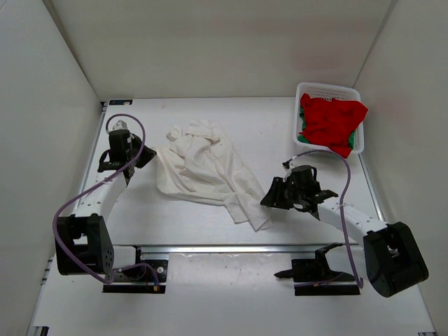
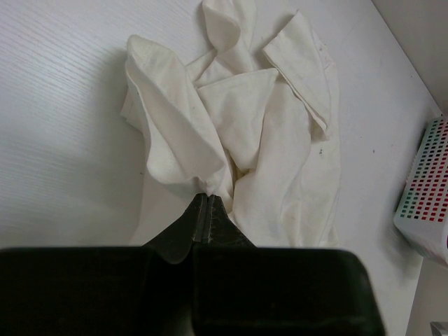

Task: Fold and stack the t-shirts
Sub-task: Flatten out the tshirt

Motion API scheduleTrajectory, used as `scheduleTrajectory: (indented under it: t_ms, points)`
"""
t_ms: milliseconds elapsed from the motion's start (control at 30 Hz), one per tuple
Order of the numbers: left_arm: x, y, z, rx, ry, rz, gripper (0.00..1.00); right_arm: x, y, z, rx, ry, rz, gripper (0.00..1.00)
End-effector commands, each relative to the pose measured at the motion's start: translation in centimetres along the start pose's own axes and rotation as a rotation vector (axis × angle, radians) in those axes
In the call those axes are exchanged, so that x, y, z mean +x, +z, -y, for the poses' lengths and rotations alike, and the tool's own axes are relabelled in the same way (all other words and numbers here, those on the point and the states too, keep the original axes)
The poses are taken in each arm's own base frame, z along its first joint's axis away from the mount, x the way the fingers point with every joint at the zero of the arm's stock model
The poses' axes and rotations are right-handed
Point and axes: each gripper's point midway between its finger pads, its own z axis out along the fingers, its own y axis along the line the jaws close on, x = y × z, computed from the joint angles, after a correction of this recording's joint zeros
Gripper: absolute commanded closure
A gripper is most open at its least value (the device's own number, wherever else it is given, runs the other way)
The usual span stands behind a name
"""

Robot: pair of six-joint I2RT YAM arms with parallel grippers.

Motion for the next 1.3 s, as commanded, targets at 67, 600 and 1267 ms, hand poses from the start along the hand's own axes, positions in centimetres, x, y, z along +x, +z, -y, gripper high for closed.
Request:
scheduleTrajectory:
  t_ms: [67, 600, 1267]
  points:
    - [-0.5, -1.4, 1.3, 0.051, 0.000, 0.029, 1.00, -0.7, 0.6, 0.2, 0.093, -0.086, -0.007, 0.57]
    - [1.8, -1.5, 1.2, 0.063, 0.012, -0.007, 1.00, -0.1, 0.9, 1.8, 0.137, -0.110, -0.003, 0.53]
    - [-4.3, -2.6, 1.5, 0.071, -0.017, 0.096, 1.00, -1.0, -10.9, -21.3, -0.246, -0.436, -0.016, 1.00]
